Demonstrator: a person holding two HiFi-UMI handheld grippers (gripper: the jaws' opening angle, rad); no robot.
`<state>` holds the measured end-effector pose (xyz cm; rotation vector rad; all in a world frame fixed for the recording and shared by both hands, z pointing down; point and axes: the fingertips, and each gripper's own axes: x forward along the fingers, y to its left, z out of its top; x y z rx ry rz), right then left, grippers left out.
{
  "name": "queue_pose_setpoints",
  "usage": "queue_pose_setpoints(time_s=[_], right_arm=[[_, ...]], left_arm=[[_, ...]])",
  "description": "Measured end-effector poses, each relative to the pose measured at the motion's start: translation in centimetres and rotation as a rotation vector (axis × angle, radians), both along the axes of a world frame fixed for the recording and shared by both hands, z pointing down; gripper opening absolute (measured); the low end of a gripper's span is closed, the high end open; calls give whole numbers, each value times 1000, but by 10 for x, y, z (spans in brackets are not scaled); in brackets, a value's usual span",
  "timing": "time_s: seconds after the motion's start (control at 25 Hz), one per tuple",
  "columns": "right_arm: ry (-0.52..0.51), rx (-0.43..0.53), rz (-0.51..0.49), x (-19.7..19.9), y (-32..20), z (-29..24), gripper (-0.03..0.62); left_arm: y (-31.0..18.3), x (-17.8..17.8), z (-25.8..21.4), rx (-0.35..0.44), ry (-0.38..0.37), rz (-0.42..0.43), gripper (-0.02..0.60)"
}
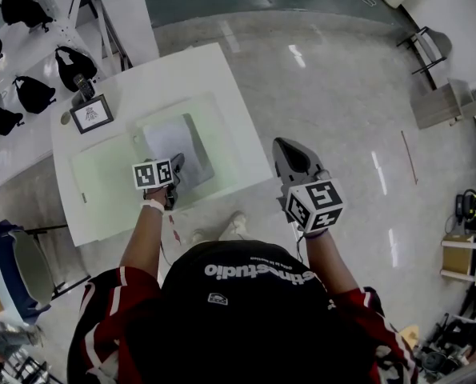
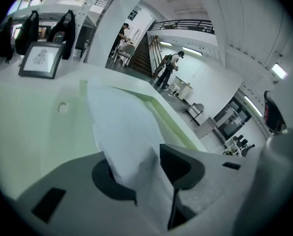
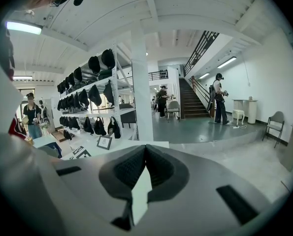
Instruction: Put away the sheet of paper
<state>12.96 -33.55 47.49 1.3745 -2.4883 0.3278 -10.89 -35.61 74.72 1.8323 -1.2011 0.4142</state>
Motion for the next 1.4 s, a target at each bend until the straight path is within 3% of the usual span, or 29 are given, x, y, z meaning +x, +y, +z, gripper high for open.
queue_pose_setpoints(time_s=[0.08, 0.24, 0.56, 0.84, 1.2, 1.4], right_arm=[[-2, 2, 0, -1, 1, 0, 3], [-2, 10, 1, -4, 4, -4, 3], [3, 6, 15, -3, 9, -3, 3], [6, 6, 13, -7, 12, -4, 3], [13, -2, 13, -6, 12, -2, 3], [13, 0, 16, -3, 12, -4, 3]], left_arm=[[-4, -4, -5, 27, -38, 2, 167], [-8, -18, -11, 66, -80, -34, 185], [-6, -42, -16, 92, -65, -87, 184], [-7, -44, -23, 98, -64, -96, 39], [-3, -48, -3, 38, -45, -121, 28], [-5, -49, -5, 55, -101, -107, 45]])
